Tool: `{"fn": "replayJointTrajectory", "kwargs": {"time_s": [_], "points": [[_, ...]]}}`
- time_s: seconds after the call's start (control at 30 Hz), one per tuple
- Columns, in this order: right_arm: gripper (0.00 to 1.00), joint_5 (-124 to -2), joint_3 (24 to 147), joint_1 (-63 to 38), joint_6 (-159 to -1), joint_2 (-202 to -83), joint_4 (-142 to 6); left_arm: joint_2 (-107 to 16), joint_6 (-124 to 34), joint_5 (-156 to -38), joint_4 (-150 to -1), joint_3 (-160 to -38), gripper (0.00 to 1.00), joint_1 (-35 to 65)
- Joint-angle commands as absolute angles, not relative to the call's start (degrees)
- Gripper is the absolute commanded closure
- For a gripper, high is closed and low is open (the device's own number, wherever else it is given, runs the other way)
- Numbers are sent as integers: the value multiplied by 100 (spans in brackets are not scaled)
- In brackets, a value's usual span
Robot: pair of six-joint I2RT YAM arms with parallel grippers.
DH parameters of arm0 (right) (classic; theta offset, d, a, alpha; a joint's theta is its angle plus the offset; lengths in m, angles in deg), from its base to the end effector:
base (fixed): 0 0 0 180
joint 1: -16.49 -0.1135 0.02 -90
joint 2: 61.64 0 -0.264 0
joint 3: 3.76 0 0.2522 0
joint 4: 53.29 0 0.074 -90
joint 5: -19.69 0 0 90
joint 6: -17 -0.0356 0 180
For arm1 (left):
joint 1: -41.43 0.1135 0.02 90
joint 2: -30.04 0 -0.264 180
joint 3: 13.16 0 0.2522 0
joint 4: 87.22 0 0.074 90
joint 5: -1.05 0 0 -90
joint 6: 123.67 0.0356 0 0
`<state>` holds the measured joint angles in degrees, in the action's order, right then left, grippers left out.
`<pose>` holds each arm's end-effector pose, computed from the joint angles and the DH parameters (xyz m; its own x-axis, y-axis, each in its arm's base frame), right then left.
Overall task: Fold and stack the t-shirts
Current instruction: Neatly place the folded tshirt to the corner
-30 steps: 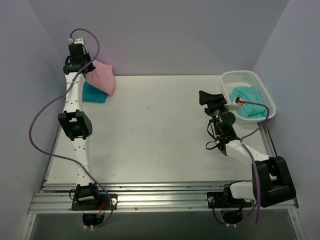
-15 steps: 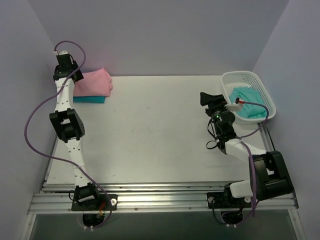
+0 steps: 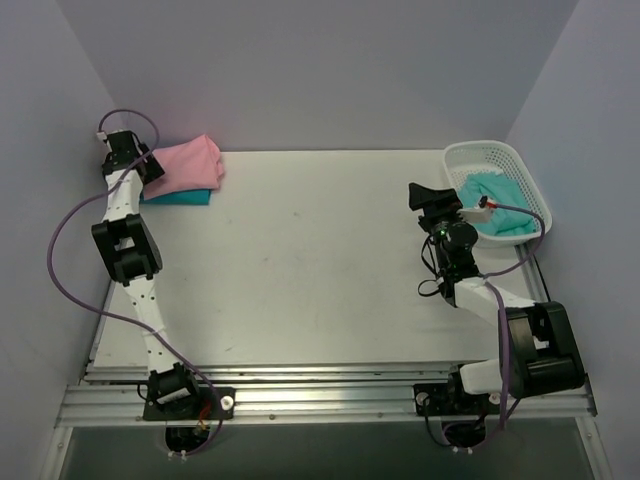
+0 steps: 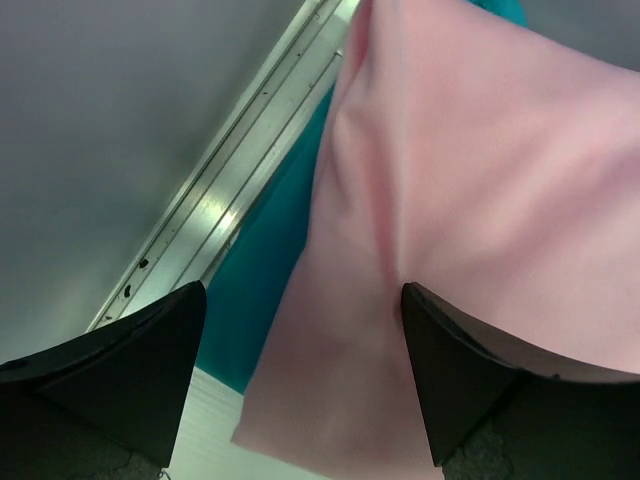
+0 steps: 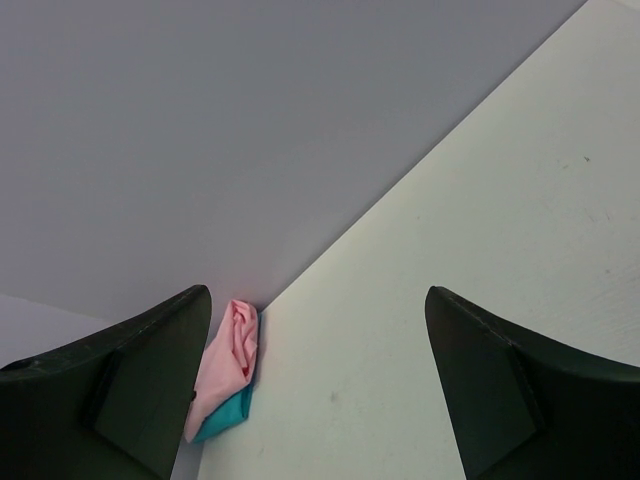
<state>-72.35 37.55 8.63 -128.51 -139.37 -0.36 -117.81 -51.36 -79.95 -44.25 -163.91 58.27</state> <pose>0.2695 0.0359 0.2529 0.0746 0.8418 -0.5346 -0.2903 0.5312 0.7960 0.5525 0.1730 0.1965 -0.4652 -0.4544 -0.7597 -0.5690 0.8109 -0.1366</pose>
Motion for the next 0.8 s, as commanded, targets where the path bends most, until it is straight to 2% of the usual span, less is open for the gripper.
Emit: {"fn": "replayJointTrajectory", "kwargs": {"time_s": [0.0,0.2,0.53,0.67,0.77], "points": [[16,-7128,3733,902,-12872,-13916,361,-10682,-5055,-7710,-5078,-16263,12,5577],[16,-7101,3689,911,-12907,-13802,352,-9785,-4676,-6954,-4798,-16377,12,5040],[15,-6856,3689,893,-13004,-13652,396,-8327,-4816,-6390,-4219,-16184,11,4215],[15,-6829,3864,744,-12926,-13556,134,-7720,-5010,-5776,-4024,-15483,11,3319],[15,-7126,4242,376,-12496,-13267,-673,-7078,-5028,-5424,-4121,-14393,11,2616]]}}
